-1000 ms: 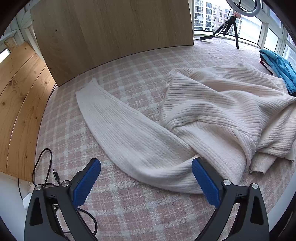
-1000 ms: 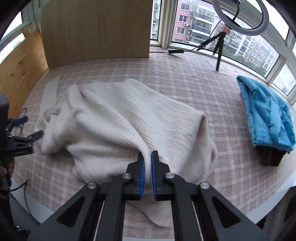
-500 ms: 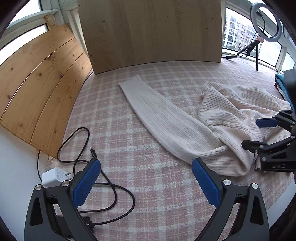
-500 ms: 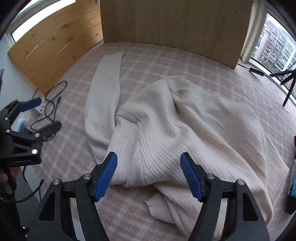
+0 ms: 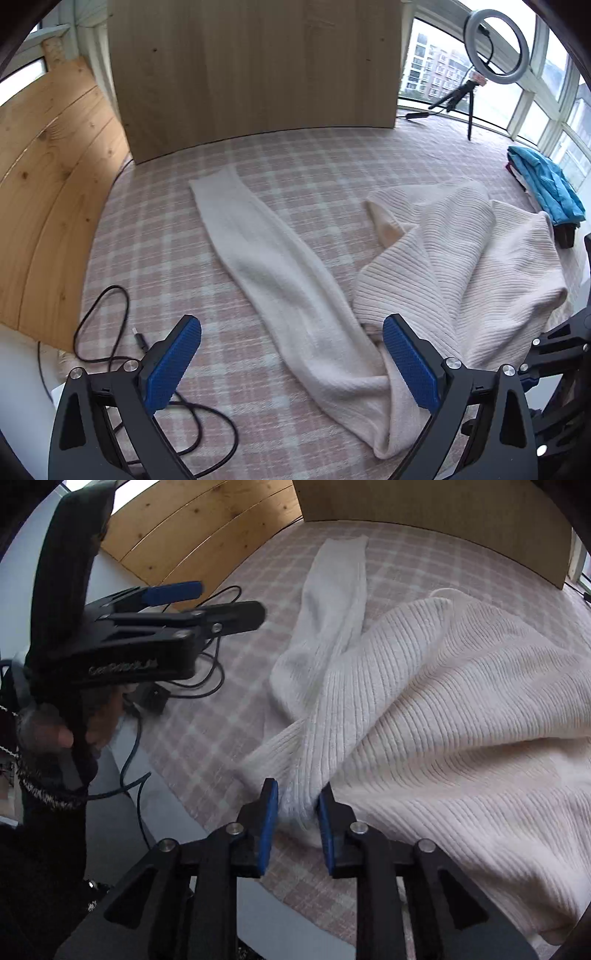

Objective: Fold clothes
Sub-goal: 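Grasp the sweater hem with the left tool while the right tool holds another edge, then lift the sweater high with both tools to shake it out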

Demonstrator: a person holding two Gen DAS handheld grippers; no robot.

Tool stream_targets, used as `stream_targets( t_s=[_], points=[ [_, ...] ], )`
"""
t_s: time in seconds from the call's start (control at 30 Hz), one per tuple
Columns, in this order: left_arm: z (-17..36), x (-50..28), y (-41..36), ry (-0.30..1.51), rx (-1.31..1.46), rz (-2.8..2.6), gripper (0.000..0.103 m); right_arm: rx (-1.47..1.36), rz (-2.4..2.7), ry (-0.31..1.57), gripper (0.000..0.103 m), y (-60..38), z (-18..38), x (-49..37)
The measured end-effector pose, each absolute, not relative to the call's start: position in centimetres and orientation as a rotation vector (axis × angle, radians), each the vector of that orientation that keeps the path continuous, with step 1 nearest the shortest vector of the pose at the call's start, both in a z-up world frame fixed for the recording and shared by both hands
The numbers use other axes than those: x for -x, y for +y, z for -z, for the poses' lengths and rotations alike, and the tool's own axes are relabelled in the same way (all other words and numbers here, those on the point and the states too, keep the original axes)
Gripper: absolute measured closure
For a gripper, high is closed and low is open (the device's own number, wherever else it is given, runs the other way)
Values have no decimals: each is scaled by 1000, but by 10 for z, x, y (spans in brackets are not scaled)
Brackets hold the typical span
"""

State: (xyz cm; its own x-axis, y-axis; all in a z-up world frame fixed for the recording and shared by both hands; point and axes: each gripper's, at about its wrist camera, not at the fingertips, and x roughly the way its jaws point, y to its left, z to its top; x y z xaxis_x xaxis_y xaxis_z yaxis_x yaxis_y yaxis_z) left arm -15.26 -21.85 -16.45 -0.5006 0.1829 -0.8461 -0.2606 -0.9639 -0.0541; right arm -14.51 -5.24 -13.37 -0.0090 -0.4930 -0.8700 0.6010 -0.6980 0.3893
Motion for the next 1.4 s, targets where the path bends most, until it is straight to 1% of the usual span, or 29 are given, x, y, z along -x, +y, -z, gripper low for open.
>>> stream_targets(
  t_s=[0.07, 0.1, 0.13, 0.2, 0.3, 0.33, 0.37, 0.4, 0.43, 0.47, 0.5, 0.53, 0.67, 0.73, 0.8, 0.83, 0.87, 0.9, 0.97, 1.03, 1.1, 1.17, 1.23, 1.3, 1.33, 1.37, 1.4],
  points=[
    [171, 159, -201, 133, 1386, -2448, 4, -1478, 1837, 60, 79, -27, 118, 147],
    [174, 163, -193, 150, 1382, -2421, 4, -1467, 1865, 32, 77, -11, 109, 150],
    [178, 167, -185, 178, 1389, -2405, 4, -1459, 1899, 8, 72, 5, 99, 154],
    [188, 175, -171, 240, 1427, -2368, 4, -1443, 2013, 8, 65, 37, 82, 168],
    [202, 178, -154, 268, 1480, -2313, 5, -1425, 2203, 59, 63, 86, 60, 195],
    [205, 177, -149, 273, 1488, -2306, 6, -1420, 2249, 59, 63, 101, 55, 204],
    [208, 176, -144, 279, 1496, -2299, 16, -1405, 2278, 63, 63, 112, 52, 217],
    [211, 176, -139, 284, 1510, -2295, 35, -1388, 2304, 69, 63, 122, 50, 230],
    [214, 176, -137, 279, 1533, -2295, 49, -1371, 2330, 74, 62, 133, 48, 243],
    [215, 175, -135, 258, 1550, -2298, 71, -1359, 2343, 102, 61, 136, 51, 258],
    [212, 173, -136, 226, 1552, -2313, 85, -1347, 2354, 134, 59, 137, 55, 274],
    [207, 171, -138, 188, 1548, -2333, 90, -1352, 2352, 169, 58, 135, 64, 289],
    [182, 157, -155, 60, 1547, -2455, 94, -1431, 2224, 230, 56, 124, 111, 351],
    [170, 148, -166, 40, 1555, -2537, 97, -1491, 2112, 200, 56, 118, 137, 375],
    [162, 141, -175, 38, 1587, -2599, 97, -1539, 1972, 137, 56, 111, 160, 387],
    [159, 137, -180, 37, 1603, -2630, 97, -1535, 1927, 129, 69, 108, 165, 387],
    [155, 133, -183, 32, 1612, -2656, 97, -1528, 1886, 124, 86, 105, 169, 386],
    [151, 128, -184, 22, 1613, -2674, 97, -1516, 1864, 142, 97, 104, 167, 381],
    [143, 118, -179, 12, 1612, -2696, 97, -1424, 1863, 182, 97, 111, 147, 363],
    [136, 105, -169, -9, 1587, -2701, 97, -1332, 1884, 214, 97, 131, 115, 340],
    [137, 92, -151, -12, 1565, -2661, 97, -1259, 1911, 213, 97, 164, 83, 314],
    [143, 80, -130, -4, 1549, -2603, 97, -1225, 1927, 213, 97, 202, 64, 283],
    [158, 68, -108, 35, 1587, -2521, 97, -1294, 1892, 240, 96, 235, 73, 259],
    [176, 59, -91, 105, 1654, -2469, 93, -1411, 1837, 384, 94, 251, 101, 237],
    [179, 55, -88, 131, 1671, -2474, 92, -1426, 1825, 424, 90, 256, 108, 229],
    [182, 51, -85, 158, 1687, -2479, 88, -1436, 1814, 457, 88, 262, 114, 222],
    [183, 47, -84, 179, 1696, -2492, 83, -1433, 1807, 447, 81, 266, 114, 220]
  ],
)
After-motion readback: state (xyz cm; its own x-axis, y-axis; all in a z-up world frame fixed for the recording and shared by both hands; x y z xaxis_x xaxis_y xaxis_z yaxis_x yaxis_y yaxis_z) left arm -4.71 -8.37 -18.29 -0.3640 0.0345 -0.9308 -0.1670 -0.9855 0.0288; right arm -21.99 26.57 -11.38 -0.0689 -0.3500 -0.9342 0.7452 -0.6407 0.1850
